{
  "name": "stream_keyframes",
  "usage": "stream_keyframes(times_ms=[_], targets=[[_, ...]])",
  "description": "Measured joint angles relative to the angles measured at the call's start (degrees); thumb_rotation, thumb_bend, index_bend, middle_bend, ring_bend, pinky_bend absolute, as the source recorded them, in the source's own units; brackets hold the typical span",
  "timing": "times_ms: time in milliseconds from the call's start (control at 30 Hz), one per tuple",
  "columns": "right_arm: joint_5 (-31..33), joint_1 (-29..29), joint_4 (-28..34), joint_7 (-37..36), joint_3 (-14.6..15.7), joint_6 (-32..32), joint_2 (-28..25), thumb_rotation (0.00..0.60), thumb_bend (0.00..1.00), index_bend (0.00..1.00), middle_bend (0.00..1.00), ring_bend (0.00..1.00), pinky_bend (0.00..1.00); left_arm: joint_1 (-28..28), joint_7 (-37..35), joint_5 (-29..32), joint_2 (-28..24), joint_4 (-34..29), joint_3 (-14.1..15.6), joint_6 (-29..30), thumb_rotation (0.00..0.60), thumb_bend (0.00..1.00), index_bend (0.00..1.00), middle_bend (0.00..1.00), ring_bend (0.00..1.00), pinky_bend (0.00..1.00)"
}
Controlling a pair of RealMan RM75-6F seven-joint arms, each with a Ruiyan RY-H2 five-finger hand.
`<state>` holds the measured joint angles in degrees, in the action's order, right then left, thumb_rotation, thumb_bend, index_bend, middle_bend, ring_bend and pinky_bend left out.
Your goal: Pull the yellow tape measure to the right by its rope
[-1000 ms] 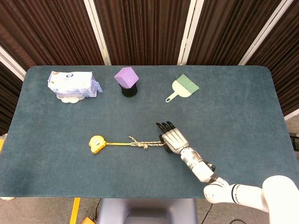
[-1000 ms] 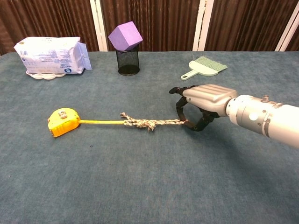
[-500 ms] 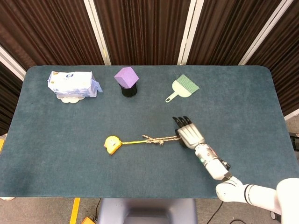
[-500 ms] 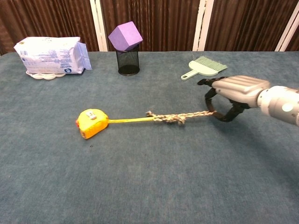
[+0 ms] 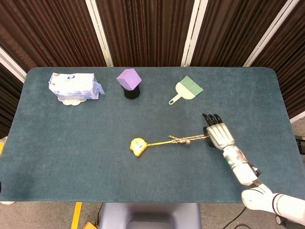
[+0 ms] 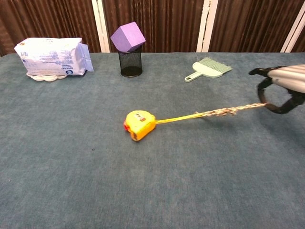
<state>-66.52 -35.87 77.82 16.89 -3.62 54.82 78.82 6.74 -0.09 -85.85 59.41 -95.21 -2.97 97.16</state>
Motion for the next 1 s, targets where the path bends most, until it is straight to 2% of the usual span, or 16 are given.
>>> stream_keyframes(times_ms=[267,600,1000], targets=[[0.0,2.5,-1.0,-2.3,0.5,1.2,-2.5,0.6,0.61,0.75,0.09,0.09,0.0,-0.1,0.2,0.0,0.0,-0.1,0.0,-0.1,0.6,0.46,0.04,0.0,0.0,0.15],[0.1,8.5,-6.2,-10.3,1.2,2.7,-6.6,0.6,0.61,0.76,0.09,0.09,0.0,-0.1,0.8,0.0,0.2,-0.3,0.0,-0.1,0.6,0.47,0.04,0.0,0.0,0.15],[0.9,12.0,-11.2,-14.7,0.0,2.2,-7.8,0.6,0.61,0.76,0.09,0.09,0.0,-0.1,1.4,0.1,0.3,-0.3,0.0,0.0,0.6,0.46,0.04,0.0,0.0,0.15]])
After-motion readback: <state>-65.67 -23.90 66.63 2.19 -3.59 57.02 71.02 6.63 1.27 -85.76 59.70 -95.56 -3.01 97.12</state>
